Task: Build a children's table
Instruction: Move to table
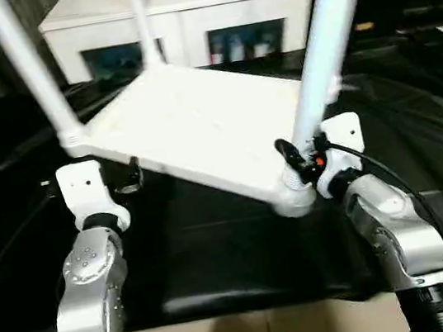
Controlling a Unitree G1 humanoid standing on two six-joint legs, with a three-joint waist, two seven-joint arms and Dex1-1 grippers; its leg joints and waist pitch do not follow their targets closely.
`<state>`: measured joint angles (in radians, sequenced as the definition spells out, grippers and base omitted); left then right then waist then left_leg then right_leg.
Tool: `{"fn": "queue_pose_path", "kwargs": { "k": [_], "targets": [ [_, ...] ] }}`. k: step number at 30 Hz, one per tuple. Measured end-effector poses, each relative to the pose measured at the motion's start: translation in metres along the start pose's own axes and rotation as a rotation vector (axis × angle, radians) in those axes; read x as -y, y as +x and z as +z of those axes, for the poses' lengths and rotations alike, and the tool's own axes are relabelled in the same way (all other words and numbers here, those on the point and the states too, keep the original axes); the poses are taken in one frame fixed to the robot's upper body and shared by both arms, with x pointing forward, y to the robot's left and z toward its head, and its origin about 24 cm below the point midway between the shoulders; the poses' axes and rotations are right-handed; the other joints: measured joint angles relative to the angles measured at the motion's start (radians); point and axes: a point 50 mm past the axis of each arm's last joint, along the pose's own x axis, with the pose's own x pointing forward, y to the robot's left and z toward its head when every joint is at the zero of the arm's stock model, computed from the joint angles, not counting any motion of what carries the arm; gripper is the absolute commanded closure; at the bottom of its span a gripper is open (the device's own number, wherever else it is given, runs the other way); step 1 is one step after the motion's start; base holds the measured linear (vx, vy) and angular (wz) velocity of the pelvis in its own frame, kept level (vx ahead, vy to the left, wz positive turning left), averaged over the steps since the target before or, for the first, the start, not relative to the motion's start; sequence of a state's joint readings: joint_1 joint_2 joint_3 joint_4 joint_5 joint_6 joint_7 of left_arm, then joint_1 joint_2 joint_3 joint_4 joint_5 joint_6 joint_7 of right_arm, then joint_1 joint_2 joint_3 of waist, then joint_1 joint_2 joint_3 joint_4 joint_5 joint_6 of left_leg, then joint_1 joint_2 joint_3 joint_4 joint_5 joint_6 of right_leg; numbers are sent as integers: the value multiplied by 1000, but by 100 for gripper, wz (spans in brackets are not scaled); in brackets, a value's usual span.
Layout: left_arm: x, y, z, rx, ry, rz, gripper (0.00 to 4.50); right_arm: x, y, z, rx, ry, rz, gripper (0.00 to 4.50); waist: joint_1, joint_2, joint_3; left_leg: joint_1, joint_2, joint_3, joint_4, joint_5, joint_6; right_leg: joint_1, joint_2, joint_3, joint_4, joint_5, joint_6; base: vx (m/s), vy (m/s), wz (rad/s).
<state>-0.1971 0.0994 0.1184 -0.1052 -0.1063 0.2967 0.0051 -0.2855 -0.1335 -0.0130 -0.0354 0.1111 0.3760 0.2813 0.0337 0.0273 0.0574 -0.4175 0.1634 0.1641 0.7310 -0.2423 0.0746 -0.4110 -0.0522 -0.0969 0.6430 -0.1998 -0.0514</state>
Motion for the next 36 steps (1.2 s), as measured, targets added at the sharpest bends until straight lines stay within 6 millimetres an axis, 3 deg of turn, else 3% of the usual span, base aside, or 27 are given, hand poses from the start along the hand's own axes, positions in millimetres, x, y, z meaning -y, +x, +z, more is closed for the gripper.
{"fn": "queue_pose_path", "kwargs": {
  "k": [1, 2, 3, 4, 5, 6, 7, 8, 10, 12, 13, 14, 15, 16, 17, 18, 19, 20, 21, 23, 25, 29, 32, 34, 36],
  "targets": [
    [4, 0, 0, 1, -2, -11, 19, 1, 0, 1, 3, -6, -2, 263, -1, -2, -1, 6, -28, -4, 21, -4, 7, -2, 1, -1, -2, 3, -3, -61, -163, 3],
    [6, 1, 1, 5, -2, -18, 19, 4, -1, 2, 12, -7, -13, 263, 0, -1, -2, 20, -59, -9, -6, -4, 6, -8, 12, -7, -8, 11, -2, -61, -163, 3],
    [6, 2, 3, 10, -1, -19, 19, 4, -1, 2, 15, -7, -15, 263, 0, 13, -4, 32, -66, -17, -49, -27, -5, -9, 26, -20, -18, 18, -1, -76, -121, 7],
    [4, 2, 3, 8, 4, -15, 19, 1, 0, 0, 9, 0, -4, 263, 4, 13, -3, 33, -51, -25, -64, -13, -41, -8, 34, -34, -39, 28, -1, -69, -100, 4],
    [3, 1, 2, 5, 3, -15, 19, -2, 1, 0, 9, 2, 9, 263, 4, 19, -5, 33, -37, -25, -71, -4, -56, -5, 37, -50, -55, 30, 2, -69, -100, 4],
    [3, 2, 2, 5, 2, -21, 19, -5, 1, -1, 10, 7, 23, 263, 5, 24, -4, 33, -24, -24, -75, 3, -68, -1, 38, -63, -65, 32, 5, -57, -73, 4],
    [4, 2, 2, 6, -6, -36, 19, -10, 3, -1, 8, 9, 44, 263, 5, 26, -4, 35, -18, -20, -77, 7, -75, 1, 39, -65, -62, 34, 2, -52, -52, 9],
    [4, 2, 2, 6, -12, -46, 19, -12, 3, -1, 8, 11, 55, 263, 7, 26, -4, 38, -18, -17, -76, 4, -81, 3, 38, -64, -59, 37, -4, -52, -52, 9],
    [6, 1, 2, 4, -14, -63, 19, -12, 3, -1, 6, 6, 63, 263, 10, 20, 2, 56, -21, 5, -87, 2, -82, 9, 27, -66, -61, 40, -9, -50, -47, 14],
    [7, 1, 2, 5, -13, -68, 19, -11, 3, -2, 5, 9, 66, 263, 12, 24, 5, 61, -16, 7, -97, 3, -83, 18, 24, -81, -80, 40, -9, -26, -21, 6],
    [7, 1, 1, 3, -13, -68, 19, -13, 3, -3, 3, 18, 74, 263, 7, 37, 7, 62, 2, 2, -101, 3, -84, 37, 29, -105, -107, 39, -7, 0, 0, 0],
    [7, 0, 1, 2, -12, -68, 19, -14, 4, -4, -2, 24, 78, 263, 8, 45, 9, 65, 17, 3, -105, 7, -90, 47, 32, -113, -104, 27, 9, 0, 0, 0],
    [6, 1, 2, 4, -7, -66, 19, -17, 5, -5, -4, 24, 90, 263, 10, 39, 9, 75, 30, 31, -105, 17, -107, 33, 26, -76, -47, -3, 24, 0, 0, 0],
    [4, 1, 2, 4, -3, -64, 19, -20, 6, -6, -8, 26, 108, 263, 17, 20, 7, 88, 32, 80, -104, 17, -108, 28, -13, -24, 19, -19, 16, 28, -38, -28],
    [4, 0, 2, 5, -5, -62, 19, -23, 7, -5, -10, 24, 122, 263, 26, 0, 4, 101, 37, 115, -101, 15, -111, 25, -35, 0, 41, -47, 39, 28, -38, -28],
    [1, -1, 0, -1, -4, -53, 19, -26, 10, -5, -10, 24, 137, 263, 29, 2, 6, 102, 34, 117, -100, 7, -121, 17, -34, 6, 40, -45, 35, 27, -49, -44],
    [2, -1, 0, 0, -6, -58, 19, -25, 11, -3, -6, 17, 139, 263, 40, 1, 3, 81, 17, 91, -97, -6, -130, 10, -28, 22, 41, -43, 34, 55, -21, -40],
    [5, -1, 1, 2, -5, -76, 19, -22, 10, -4, -12, 12, 130, 263, 44, 5, 2, 74, 1, 57, -100, -6, -129, 6, -25, 23, 39, -41, 32, 55, -21, -40],
    [9, -1, 1, 3, -7, -96, 19, -19, 9, -6, -22, 7, 122, 263, 45, 7, 0, 67, -4, 38, -100, 6, -128, 3, -18, 21, 37, -37, 29, 62, -34, -15],
    [9, -1, 1, 2, -1, -100, 19, -17, 9, -7, -25, 4, 118, 263, 39, 7, 0, 57, -2, 19, -97, 17, -127, 1, -4, 22, 29, -30, 24, 0, 0, 0],
    [8, -1, 1, 2, 7, -110, 19, -18, 9, -6, -23, 3, 122, 263, 35, 7, -1, 50, -1, 13, -99, 18, -127, -1, -1, 18, 19, -22, 16, 0, 0, 0],
    [8, -1, 1, 1, 21, -137, 19, -20, 10, -7, -21, 6, 124, 263, 35, 9, -1, 49, 0, 13, -98, 18, -123, -2, 1, 19, 9, -17, 18, 0, 0, 0],
    [7, -1, 2, 0, 36, -162, 19, -21, 11, -8, -24, 9, 126, 263, 51, 12, -3, 57, 19, 46, -97, 11, -137, -8, 44, 76, -15, 2, 29, -4, 14, -26],
    [6, -1, 1, -3, 41, -163, 19, -22, 11, -9, -28, 10, 131, 263, 50, 16, 0, 80, 29, 68, -98, -3, -133, -9, 57, 97, -22, 4, 30, -13, 25, -48],
    [5, -2, 0, -5, 41, -163, 19, -23, 12, -8, -24, 8, 137, 263, 45, 17, 2, 110, 29, 79, -98, -23, -138, -2, 53, 97, -21, 4, 30, 15, 36, -55]
  ]
}}
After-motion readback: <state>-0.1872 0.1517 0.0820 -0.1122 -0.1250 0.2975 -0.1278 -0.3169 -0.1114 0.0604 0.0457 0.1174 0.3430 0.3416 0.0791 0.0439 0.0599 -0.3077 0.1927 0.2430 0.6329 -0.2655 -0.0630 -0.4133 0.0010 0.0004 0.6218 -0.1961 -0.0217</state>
